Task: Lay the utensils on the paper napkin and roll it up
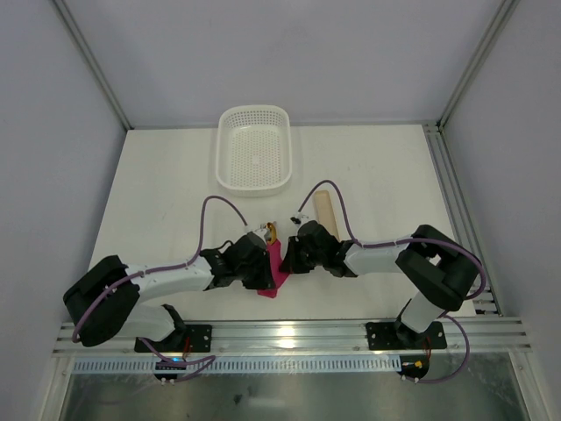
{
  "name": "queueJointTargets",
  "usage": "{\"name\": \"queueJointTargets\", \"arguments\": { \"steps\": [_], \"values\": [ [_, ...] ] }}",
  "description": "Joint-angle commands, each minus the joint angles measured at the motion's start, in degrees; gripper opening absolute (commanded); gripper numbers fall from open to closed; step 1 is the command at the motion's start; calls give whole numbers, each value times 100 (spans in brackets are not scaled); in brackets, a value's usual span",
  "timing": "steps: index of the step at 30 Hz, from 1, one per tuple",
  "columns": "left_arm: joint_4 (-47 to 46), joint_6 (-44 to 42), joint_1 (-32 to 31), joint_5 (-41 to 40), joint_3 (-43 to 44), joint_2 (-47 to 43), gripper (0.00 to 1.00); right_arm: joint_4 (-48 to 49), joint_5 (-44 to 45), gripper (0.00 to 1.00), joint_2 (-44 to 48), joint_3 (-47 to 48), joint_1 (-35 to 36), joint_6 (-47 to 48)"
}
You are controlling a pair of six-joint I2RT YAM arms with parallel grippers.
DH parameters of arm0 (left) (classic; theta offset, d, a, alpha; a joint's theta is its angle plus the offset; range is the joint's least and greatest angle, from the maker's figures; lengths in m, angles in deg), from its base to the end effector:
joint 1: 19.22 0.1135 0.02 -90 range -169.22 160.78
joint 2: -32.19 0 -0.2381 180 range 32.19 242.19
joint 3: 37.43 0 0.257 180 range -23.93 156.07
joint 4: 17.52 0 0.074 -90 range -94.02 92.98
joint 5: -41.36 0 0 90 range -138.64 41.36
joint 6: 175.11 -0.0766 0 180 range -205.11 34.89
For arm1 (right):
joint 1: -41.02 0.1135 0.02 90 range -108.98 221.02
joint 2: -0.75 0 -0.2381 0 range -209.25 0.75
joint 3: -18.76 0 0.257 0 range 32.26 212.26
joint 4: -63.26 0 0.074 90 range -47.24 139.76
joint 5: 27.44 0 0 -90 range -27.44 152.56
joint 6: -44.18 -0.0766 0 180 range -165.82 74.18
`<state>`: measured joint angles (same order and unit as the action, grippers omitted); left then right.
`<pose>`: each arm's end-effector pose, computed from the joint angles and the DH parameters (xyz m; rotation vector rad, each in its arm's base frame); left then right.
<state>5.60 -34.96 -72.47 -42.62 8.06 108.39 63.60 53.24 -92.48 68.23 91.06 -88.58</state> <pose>0.1568 -0.2234 0.0922 0.1204 2.7205 -0.7865 0.2009 0.2591 0.0707 -0.2497 2.5243 0.9327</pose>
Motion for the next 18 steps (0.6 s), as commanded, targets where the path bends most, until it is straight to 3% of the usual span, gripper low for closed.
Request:
{"name": "queueJointTargets", "arguments": {
  "steps": [1, 8, 18],
  "values": [
    [12, -49, -53, -31, -26, -114, 9, -673, 466, 4, -37, -213, 6, 251],
    [435, -234, -36, -540, 588, -168, 12, -725, 431, 4, 59, -187, -3, 260],
    [-57, -234, -36, -558, 932, 738, 9, -813, 466, 4, 174, -204, -3, 251]
  ]
}}
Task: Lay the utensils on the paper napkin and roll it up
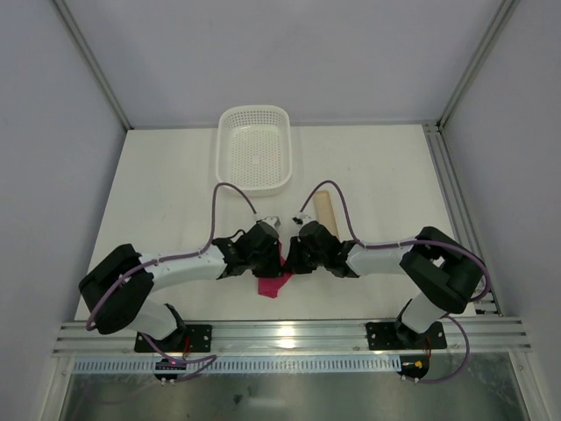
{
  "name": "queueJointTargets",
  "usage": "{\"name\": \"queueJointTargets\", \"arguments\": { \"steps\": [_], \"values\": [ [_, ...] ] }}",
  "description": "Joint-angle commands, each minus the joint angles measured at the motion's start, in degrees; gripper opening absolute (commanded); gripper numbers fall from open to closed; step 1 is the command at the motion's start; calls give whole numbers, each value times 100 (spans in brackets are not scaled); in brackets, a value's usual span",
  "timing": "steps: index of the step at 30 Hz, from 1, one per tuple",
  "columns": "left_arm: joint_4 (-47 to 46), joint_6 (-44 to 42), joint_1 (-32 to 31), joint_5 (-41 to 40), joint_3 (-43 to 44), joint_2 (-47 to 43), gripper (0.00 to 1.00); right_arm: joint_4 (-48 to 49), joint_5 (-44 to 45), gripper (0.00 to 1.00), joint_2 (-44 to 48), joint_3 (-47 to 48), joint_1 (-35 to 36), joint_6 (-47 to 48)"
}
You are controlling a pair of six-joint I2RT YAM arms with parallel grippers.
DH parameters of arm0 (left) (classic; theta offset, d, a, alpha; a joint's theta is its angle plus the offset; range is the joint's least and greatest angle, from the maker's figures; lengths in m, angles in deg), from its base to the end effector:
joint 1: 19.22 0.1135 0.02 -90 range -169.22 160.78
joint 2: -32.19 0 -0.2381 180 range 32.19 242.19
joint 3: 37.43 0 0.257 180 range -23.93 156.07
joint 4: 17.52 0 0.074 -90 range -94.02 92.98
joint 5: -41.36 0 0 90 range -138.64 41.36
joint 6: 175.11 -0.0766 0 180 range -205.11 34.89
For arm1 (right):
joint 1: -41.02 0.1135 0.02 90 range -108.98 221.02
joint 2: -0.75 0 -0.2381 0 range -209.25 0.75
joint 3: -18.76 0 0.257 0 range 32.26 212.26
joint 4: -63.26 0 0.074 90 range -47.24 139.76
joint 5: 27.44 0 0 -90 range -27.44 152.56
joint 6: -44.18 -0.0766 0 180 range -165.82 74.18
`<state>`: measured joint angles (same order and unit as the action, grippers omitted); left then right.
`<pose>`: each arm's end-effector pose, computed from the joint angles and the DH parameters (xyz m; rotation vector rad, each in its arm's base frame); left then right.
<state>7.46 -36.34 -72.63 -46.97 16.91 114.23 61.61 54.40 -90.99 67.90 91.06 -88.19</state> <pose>0.1805 -0.2469 0.1101 0.1209 2.6595 -0.7239 0.1996 0.2551 0.0730 -0.2462 2.5296 0.8990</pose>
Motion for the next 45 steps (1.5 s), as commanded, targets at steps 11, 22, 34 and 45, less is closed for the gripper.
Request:
{"name": "queueJointTargets", "arguments": {
  "steps": [11, 22, 34, 45],
  "values": [
    [-375, 88, -38, -290, -489, 67, 8, -1018, 333, 5, 218, 188, -29, 334],
    [-437, 291, -29, -299, -964, -285, 8, -1036, -335, 41, 79, 751, -486, 958],
    [-560, 352, -100, -255, -1052, -373, 8, -1150, -257, 52, -555, 1305, -487, 827],
    [-788, 510, -152, -203, -1175, -452, 8, -1766, 289, 51, -810, 1481, -127, 362]
  ]
}}
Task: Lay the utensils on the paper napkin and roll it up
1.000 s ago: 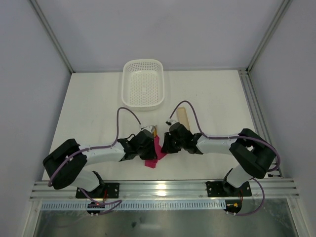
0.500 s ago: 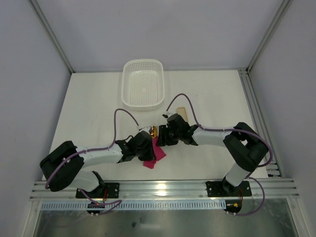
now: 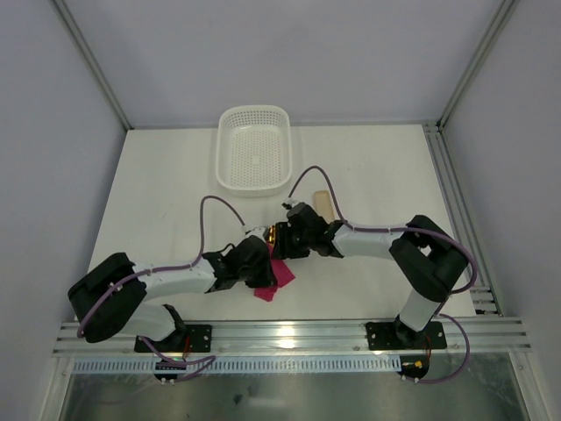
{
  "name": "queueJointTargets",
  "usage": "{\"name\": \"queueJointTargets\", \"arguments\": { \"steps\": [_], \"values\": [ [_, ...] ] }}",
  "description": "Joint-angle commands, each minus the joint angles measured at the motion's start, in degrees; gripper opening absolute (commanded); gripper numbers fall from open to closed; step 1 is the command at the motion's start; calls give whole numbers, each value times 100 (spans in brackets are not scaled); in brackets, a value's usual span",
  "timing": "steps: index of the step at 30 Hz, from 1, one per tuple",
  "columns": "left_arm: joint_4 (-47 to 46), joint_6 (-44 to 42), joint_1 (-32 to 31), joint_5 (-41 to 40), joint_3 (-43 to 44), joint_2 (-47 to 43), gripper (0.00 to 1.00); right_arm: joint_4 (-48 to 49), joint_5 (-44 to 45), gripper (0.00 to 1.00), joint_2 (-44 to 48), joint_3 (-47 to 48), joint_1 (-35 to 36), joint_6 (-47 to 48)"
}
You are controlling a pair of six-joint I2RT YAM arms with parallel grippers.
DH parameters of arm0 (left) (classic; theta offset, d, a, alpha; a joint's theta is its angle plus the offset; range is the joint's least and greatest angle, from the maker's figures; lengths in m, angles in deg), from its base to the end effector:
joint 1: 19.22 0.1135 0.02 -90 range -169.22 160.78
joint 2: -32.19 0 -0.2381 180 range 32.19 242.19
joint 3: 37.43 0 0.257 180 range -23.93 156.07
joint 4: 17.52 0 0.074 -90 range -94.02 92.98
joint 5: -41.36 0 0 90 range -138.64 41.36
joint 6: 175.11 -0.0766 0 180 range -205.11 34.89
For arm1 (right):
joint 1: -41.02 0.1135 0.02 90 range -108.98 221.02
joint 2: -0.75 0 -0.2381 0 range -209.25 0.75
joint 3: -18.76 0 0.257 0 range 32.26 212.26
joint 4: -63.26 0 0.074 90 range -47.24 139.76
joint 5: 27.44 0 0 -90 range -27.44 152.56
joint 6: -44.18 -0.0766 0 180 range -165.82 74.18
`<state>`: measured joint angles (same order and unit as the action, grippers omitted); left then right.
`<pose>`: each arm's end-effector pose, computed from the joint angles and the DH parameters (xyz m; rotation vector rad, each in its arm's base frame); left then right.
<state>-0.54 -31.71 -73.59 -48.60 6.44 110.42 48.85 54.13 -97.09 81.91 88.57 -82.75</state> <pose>0.1617 -0.2257 0.0839 0.0227 2.6450 -0.7501 0.2359 0.2746 0.0899 -0.3113 2.5781 0.7923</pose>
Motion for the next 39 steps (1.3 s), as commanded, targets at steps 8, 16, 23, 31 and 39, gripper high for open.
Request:
{"name": "queueJointTargets", "arguments": {
  "steps": [8, 16, 23, 31, 39],
  "values": [
    [-129, 108, -56, -38, -198, -98, 8, -612, 438, 46, -314, 142, 325, -289],
    [-155, 117, -56, -38, -251, -89, 6, -490, 474, 34, -393, 45, 352, -289],
    [-129, 126, -56, -38, -216, -81, 6, -174, 403, 22, -358, -130, 343, -175],
    [-7, 232, -56, -56, -58, -116, 13, 590, 307, 4, -139, -535, 299, 9],
    [1583, -330, 136, -566, 1383, -554, 44, 1057, 385, 4, 221, -754, 211, 397]
  ]
}}
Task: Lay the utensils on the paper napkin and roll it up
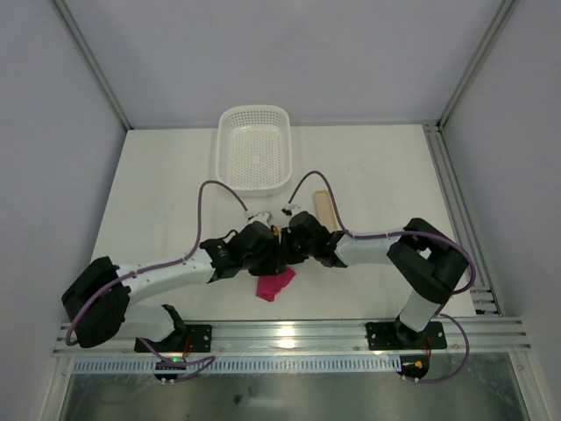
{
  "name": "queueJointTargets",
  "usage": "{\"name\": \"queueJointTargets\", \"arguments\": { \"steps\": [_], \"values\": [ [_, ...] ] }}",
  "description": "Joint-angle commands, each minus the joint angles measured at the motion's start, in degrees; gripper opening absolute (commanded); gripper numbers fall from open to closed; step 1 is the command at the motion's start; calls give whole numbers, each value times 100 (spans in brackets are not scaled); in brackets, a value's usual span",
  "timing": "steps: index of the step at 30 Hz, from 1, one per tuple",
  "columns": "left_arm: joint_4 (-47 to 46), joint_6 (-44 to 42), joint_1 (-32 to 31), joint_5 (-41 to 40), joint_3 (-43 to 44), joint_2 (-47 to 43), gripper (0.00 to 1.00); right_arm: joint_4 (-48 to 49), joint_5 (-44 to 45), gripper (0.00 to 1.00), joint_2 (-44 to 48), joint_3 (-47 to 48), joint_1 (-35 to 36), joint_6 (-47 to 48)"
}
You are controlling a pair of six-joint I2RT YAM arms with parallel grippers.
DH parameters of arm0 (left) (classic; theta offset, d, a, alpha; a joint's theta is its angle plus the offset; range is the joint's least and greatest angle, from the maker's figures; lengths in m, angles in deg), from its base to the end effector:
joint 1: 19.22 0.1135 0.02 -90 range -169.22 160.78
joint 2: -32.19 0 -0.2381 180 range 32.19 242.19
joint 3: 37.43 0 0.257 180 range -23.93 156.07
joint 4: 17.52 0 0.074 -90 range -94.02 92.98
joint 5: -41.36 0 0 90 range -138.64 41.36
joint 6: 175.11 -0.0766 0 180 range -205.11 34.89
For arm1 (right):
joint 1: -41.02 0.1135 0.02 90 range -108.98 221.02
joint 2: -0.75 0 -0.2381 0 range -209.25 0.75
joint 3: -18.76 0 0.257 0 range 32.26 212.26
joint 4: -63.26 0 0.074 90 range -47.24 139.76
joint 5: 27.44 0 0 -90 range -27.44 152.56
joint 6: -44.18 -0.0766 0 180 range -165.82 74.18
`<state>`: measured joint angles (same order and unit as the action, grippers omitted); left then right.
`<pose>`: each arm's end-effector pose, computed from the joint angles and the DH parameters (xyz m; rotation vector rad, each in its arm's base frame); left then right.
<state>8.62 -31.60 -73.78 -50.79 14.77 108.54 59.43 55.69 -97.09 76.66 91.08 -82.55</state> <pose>0.1731 -0.2383 0.1239 0.0062 2.6096 -0.7339 0.2227 0.2803 0.0806 -0.3543 2.4793 0.8434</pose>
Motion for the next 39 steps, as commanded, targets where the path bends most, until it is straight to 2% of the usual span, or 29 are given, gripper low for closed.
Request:
{"name": "queueJointTargets", "arguments": {
  "steps": [1, 5, 6, 8, 9, 17, 19, 20, 22, 23, 28, 31, 34, 38, 39],
  "values": [
    [721, -394, 235, -347, 595, -419, 47, 26, 230, 4, 257, -239, -41, 403],
    [599, -623, 884, 20, 402, -560, 47, 131, 195, 4, 423, -283, -49, 561],
    [494, -632, 1199, 500, 228, -552, 47, 184, 195, 4, 494, -335, -41, 597],
    [83, -579, 1474, 943, 7, -622, 47, 184, 213, 4, 573, -362, -32, 649],
    [-41, -553, 1553, 1267, -142, -648, 48, 158, 221, 4, 608, -371, -40, 711],
    [-683, -711, 1695, 1867, -468, -649, 53, -35, 257, 4, 1047, -380, -41, 878],
    [-1113, -694, 1730, 2130, -573, -596, 53, -97, 300, 4, 1135, -362, -41, 922],
    [-1237, -572, 1774, 2505, -713, -570, 53, -123, 327, 4, 1214, -353, -41, 957],
    [-2199, -291, 2037, 2947, -898, -464, 53, -202, 336, 4, 1276, -318, -41, 1001],
    [-2335, -150, 2116, 3175, -925, -420, 53, -229, 345, 4, 1320, -309, -32, 1053],
    [-1548, -719, 2240, 2879, -469, -297, 53, -457, 432, 4, 1540, -248, -41, 1177],
    [-1493, -817, 2240, 2782, -468, -279, 53, -571, 459, 4, 1707, -265, -41, 1256],
    [-1756, -738, 2231, 2886, -626, -200, 54, -659, 538, 4, 1865, -283, -41, 1361],
    [-2878, -404, 2240, 3484, -1047, 2, 56, -651, 503, 4, 2032, -318, -32, 1484],
    [-3395, -299, 2240, 3633, -1135, 63, 58, -651, 485, 4, 2067, -327, -40, 1511]
  ]
}}
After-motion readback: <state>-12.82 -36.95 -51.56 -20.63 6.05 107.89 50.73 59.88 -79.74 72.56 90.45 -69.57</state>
